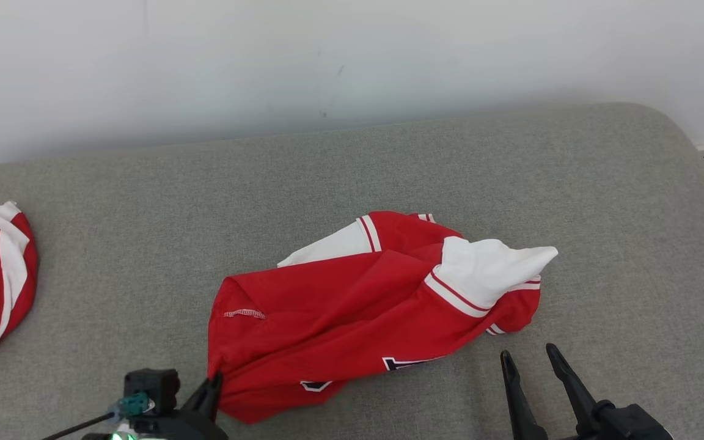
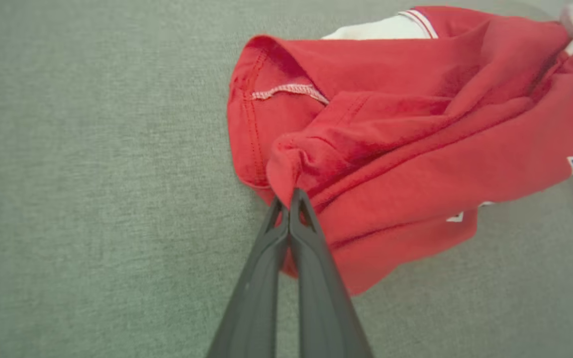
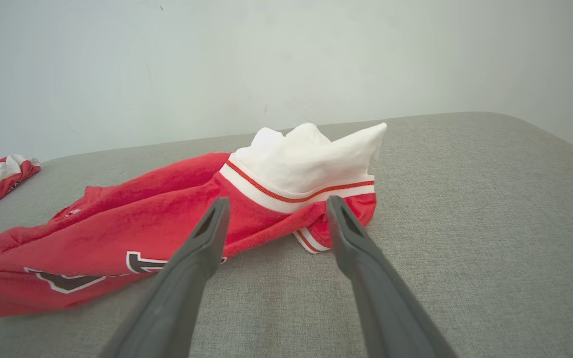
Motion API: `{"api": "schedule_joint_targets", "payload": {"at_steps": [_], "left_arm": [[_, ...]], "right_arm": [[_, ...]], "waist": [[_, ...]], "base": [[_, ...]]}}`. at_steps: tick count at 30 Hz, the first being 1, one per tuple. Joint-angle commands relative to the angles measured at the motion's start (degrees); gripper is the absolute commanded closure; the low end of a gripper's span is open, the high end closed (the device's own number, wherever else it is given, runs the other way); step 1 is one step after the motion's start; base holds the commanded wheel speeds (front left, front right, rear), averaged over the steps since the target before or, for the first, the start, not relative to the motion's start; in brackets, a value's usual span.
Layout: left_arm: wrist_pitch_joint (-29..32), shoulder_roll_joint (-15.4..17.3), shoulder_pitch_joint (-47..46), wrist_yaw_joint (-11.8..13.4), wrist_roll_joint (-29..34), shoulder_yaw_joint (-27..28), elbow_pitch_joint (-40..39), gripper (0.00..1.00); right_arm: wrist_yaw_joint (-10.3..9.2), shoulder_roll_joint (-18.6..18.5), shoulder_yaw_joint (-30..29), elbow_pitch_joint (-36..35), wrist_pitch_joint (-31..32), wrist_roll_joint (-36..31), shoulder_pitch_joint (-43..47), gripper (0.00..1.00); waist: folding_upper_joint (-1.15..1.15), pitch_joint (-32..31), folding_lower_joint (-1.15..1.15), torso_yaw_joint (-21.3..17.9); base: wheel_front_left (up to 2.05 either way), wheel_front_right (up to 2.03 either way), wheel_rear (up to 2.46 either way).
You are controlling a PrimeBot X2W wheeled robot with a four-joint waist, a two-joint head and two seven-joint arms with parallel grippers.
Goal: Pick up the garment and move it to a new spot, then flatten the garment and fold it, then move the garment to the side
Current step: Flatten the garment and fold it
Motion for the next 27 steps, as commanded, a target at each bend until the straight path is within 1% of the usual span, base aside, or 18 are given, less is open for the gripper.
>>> {"api": "schedule_joint_targets", "payload": {"at_steps": [1, 6, 10, 11, 14, 18, 19, 20, 21, 27], "left_arm": [[-1.6, 0.1, 0.1, 1.1, 0.5, 1.3, -0.8, 1.00], [-5.4, 0.9, -1.0, 4.3, 1.1, 4.8, -2.6, 1.00], [-6.3, 1.2, -0.4, 6.6, 0.5, 7.1, -1.4, 1.00], [-6.3, 1.2, -0.4, 6.6, 0.5, 7.1, -1.4, 1.00], [-5.2, -0.1, 1.4, 8.2, -0.8, 7.6, 0.7, 1.00], [-4.5, -2.4, 3.1, 8.9, -2.8, 7.2, 2.8, 1.00], [-4.8, -2.5, 3.5, 8.8, -3.0, 7.2, 3.3, 0.91], [-5.2, -2.8, 3.7, 8.8, -3.0, 7.3, 3.9, 0.67], [-5.5, -3.1, 4.0, 8.7, -3.3, 7.3, 4.5, 0.00], [-6.6, -4.8, 5.6, 7.6, -4.8, 6.9, 6.4, 0.00]], "right_arm": [[0.05, 0.0, -0.1, 0.1, -0.3, 0.2, 0.1, 0.00], [0.05, 0.0, 0.3, 0.4, -0.3, 0.4, 0.0, 0.00], [0.05, 0.0, 0.6, 0.6, -0.3, 0.4, 0.1, 0.00], [0.05, 0.0, 0.6, 0.6, -0.3, 0.4, 0.1, 0.00], [0.05, 0.0, 0.7, 0.8, -0.2, 0.3, 0.3, 0.00], [0.05, 0.0, 0.7, 0.6, 0.1, 0.1, 0.4, 0.00], [0.05, 0.0, 0.6, 0.5, 0.2, 0.0, 0.4, 0.00], [0.05, 0.0, 0.7, 0.4, 0.3, -0.1, 0.4, 0.00], [0.05, 0.0, 0.7, 0.3, 0.4, -0.2, 0.5, 0.00], [0.05, 0.0, 0.8, -0.1, 0.7, -0.2, 1.1, 0.00]], "waist": [[0.00, -0.2, 0.00, 0.0], [0.00, -1.1, 0.00, 0.1], [0.00, -1.6, 0.00, 0.1], [0.00, -1.6, 0.00, 0.1], [0.00, -2.0, 0.00, 0.1], [0.00, -2.4, 0.00, 0.3], [0.00, -2.4, 0.00, 0.3], [0.00, -2.5, 0.00, 0.4], [0.00, -2.6, 0.00, 0.5], [0.00, -2.9, 0.00, 0.8]], "base": [[0.00, 0.00, 0.00], [0.00, 0.00, 0.00], [0.00, 0.00, 0.00], [0.00, 0.00, 0.00], [0.00, 0.00, 0.00], [0.00, 0.00, 0.00], [0.00, 0.00, 0.00], [0.00, 0.00, 0.00], [0.00, 0.00, 0.00], [0.00, 0.00, 0.00]]}}
